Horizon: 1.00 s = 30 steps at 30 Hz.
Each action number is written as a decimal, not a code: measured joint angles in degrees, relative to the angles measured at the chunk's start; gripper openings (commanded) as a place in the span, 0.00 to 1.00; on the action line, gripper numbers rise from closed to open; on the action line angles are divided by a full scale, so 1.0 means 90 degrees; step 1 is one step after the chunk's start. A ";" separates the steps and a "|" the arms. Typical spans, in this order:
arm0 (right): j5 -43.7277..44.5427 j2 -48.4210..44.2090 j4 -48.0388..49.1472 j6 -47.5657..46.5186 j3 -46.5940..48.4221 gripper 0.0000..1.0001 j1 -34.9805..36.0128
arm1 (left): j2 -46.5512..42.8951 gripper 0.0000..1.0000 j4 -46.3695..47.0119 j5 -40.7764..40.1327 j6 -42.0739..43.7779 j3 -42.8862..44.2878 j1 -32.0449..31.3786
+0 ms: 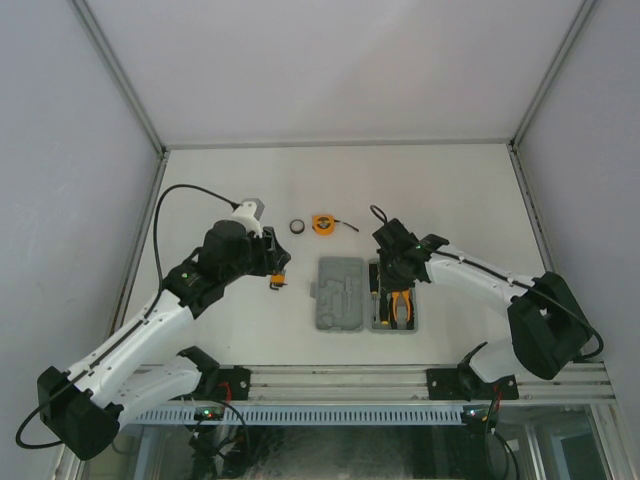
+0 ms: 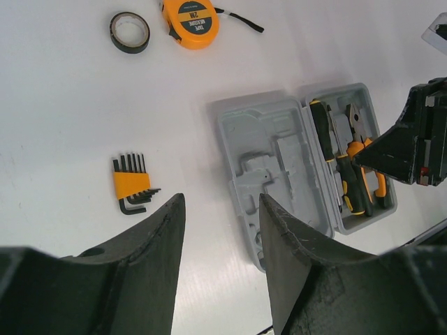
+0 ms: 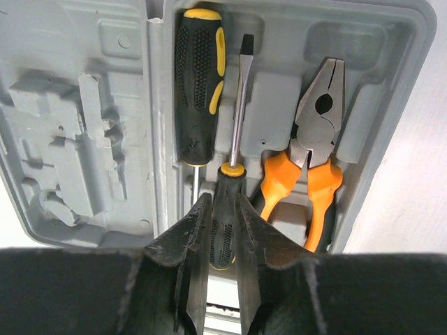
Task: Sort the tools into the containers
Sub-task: Place the screwdriver in the storage box.
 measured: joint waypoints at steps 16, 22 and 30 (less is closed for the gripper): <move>0.0000 0.0527 -0.0007 -0.0012 0.0002 0.11 0.0036 | 0.0000 0.51 -0.0017 0.0002 0.0002 0.0002 0.0000; 0.0019 0.0663 -0.0075 -0.0051 0.0121 0.06 0.0063 | 0.0005 0.50 -0.0017 0.0005 0.0002 0.0002 0.0000; 0.0046 0.1037 -0.0197 -0.0138 0.0440 0.00 0.0187 | 0.0005 0.50 -0.0017 0.0005 0.0002 0.0002 0.0000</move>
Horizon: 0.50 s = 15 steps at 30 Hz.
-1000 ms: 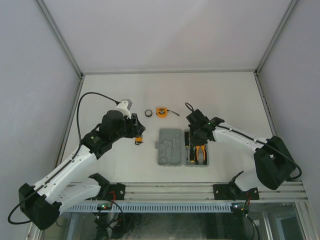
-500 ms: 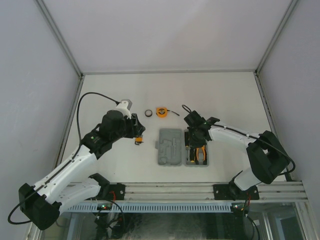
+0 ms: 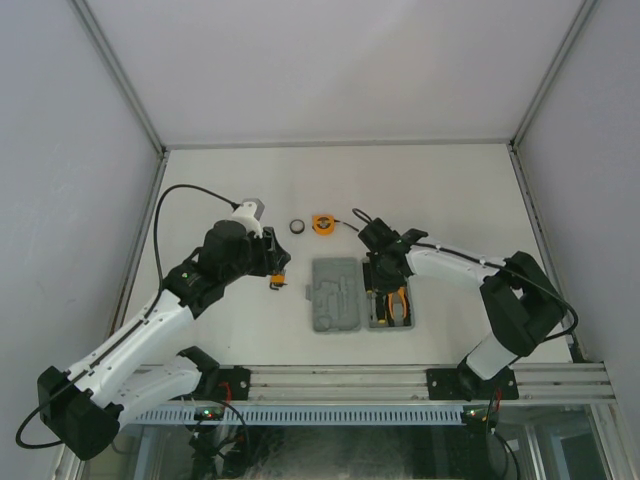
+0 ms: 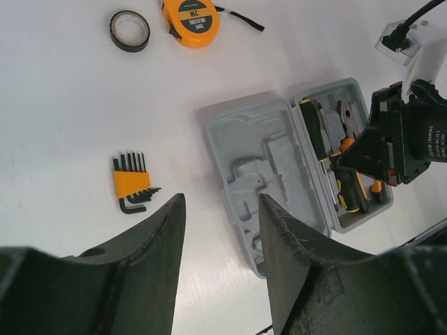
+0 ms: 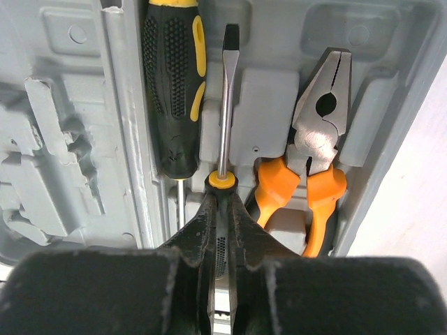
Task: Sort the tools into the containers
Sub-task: Place the screwdriver in the storage box.
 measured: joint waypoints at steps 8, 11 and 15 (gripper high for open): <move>0.0049 0.0517 -0.0053 -0.0036 0.0318 0.00 0.0226 | 0.0002 0.50 -0.0007 -0.0002 0.0002 0.0000 0.0000; 0.0049 0.0624 -0.0049 -0.0036 0.0413 0.00 0.0272 | 0.0061 0.49 -0.0007 -0.0007 -0.0005 0.0000 0.0000; 0.0017 0.0702 0.0005 -0.0036 0.0461 0.00 0.0282 | 0.0323 0.45 -0.0010 -0.0005 -0.0109 -0.0002 0.0000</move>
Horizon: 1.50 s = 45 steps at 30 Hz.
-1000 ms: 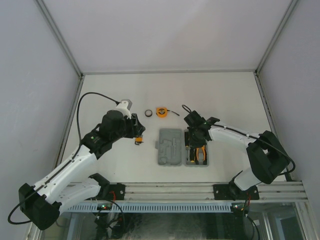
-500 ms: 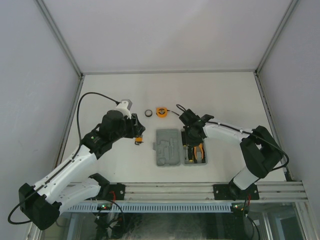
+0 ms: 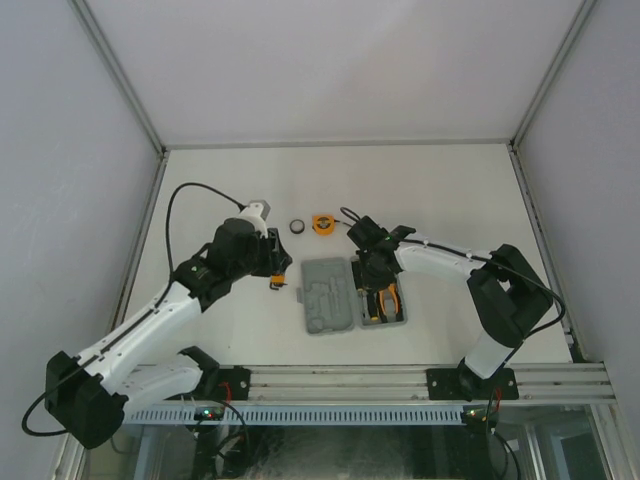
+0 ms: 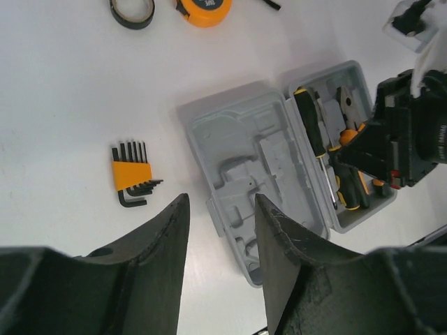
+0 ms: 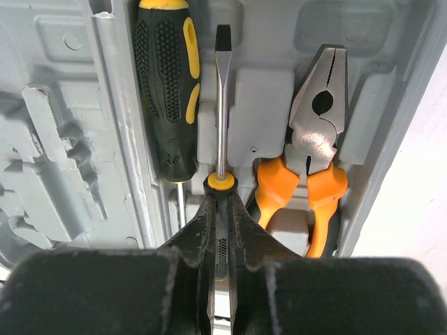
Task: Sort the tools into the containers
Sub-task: Place the screwdriver in the storage box.
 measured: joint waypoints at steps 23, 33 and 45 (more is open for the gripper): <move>-0.0551 0.0270 0.0780 0.0073 0.0073 0.00 -0.0012 | 0.2557 0.32 0.0430 0.0311 -0.0233 0.0000 -0.0044; -0.0661 0.0318 0.0964 0.0121 0.0073 0.00 -0.0012 | 0.3317 0.24 0.0675 0.0321 -0.0236 0.0000 -0.0114; -0.0471 0.0325 0.0818 0.0146 0.0177 0.00 0.0058 | 0.3378 0.24 0.0753 0.0313 -0.0228 0.0000 -0.0138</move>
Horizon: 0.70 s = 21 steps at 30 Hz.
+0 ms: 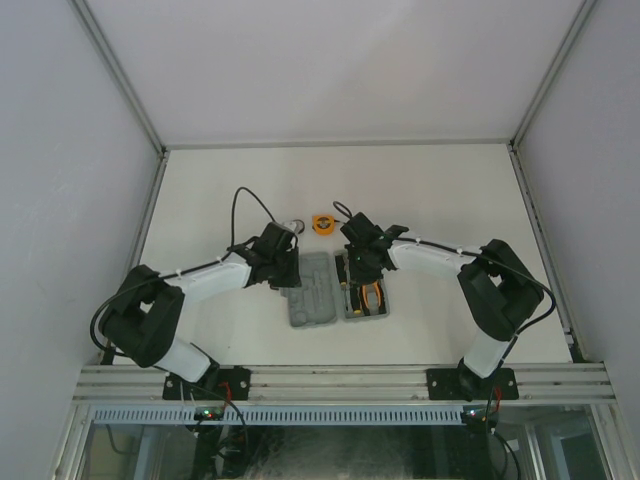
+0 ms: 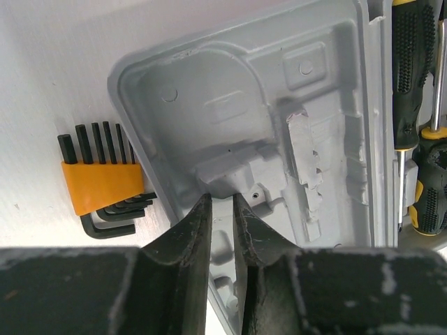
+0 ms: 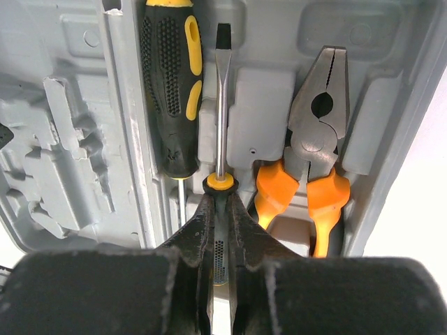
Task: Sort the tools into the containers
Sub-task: Place the screwdriver in the storage box.
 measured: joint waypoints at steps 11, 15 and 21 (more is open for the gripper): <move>0.0073 -0.0005 -0.0012 0.0010 0.0005 0.00 0.0019 | -0.1139 0.35 -0.0180 -0.0595 -0.0019 -0.0027 0.0117; 0.0100 -0.0019 -0.0012 0.0019 -0.0002 0.00 0.0022 | -0.1331 0.35 -0.0187 -0.0826 -0.0107 -0.0024 0.0338; 0.0153 -0.0046 0.0002 0.0019 -0.0022 0.00 0.0027 | -0.0738 0.35 -0.0279 -0.0852 -0.0109 -0.0024 0.0442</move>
